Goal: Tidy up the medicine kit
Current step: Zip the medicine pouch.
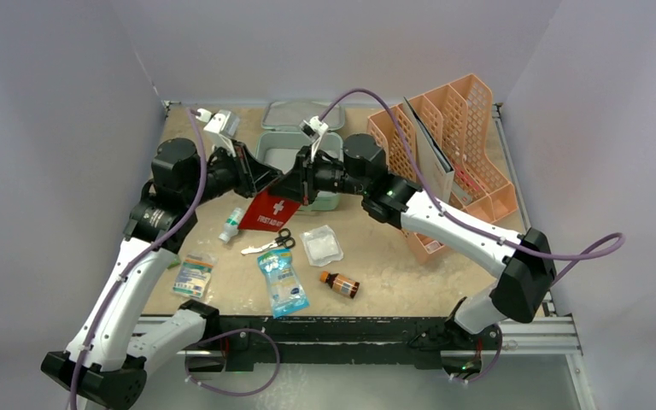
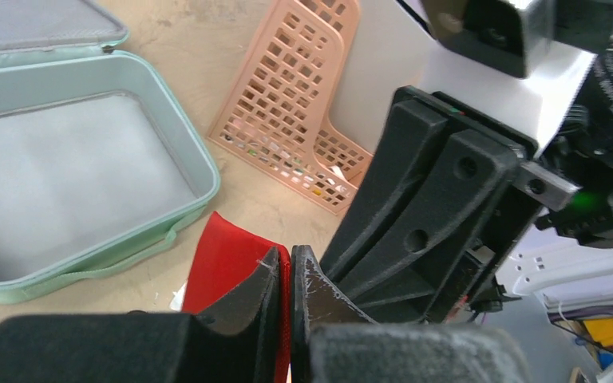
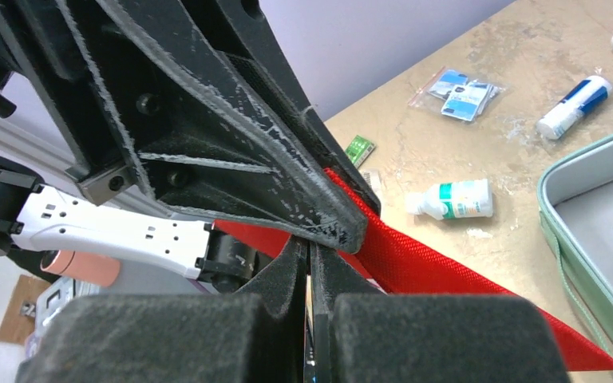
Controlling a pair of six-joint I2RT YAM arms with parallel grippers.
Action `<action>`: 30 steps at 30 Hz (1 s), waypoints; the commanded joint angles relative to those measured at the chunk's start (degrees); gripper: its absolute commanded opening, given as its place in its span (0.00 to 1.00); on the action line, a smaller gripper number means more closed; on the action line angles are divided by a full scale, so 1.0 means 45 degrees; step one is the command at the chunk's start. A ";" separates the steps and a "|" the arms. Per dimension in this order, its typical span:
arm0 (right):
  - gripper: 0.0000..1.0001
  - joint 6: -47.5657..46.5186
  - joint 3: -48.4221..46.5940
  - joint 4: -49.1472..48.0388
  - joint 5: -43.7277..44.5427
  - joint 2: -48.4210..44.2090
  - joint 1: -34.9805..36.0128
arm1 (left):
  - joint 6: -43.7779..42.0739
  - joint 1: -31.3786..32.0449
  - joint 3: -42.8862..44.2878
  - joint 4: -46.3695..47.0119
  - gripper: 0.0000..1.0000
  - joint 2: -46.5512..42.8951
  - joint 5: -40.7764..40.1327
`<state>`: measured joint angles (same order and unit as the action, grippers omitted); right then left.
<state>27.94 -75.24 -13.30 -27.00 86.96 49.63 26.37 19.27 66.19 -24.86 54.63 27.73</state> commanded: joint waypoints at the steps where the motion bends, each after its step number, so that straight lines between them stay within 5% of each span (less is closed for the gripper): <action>1: 0.00 -0.0530 -0.0307 0.0450 0.0310 -0.0119 0.0022 | 0.1114 0.0114 0.0774 0.1321 0.00 -0.0564 0.1852; 6: 0.00 -0.0595 -0.0096 0.0538 0.0317 -0.0193 0.0016 | 0.2428 0.0130 0.0768 0.2105 0.00 -0.0704 0.2041; 30: 0.00 -0.1185 0.0452 0.2287 0.2257 -0.0330 -0.0160 | 0.0497 0.0117 0.3098 -0.1000 0.00 -0.0519 0.0564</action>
<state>24.43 -74.61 -7.73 -21.78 85.45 49.93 30.20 19.33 76.79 -29.56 52.58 30.65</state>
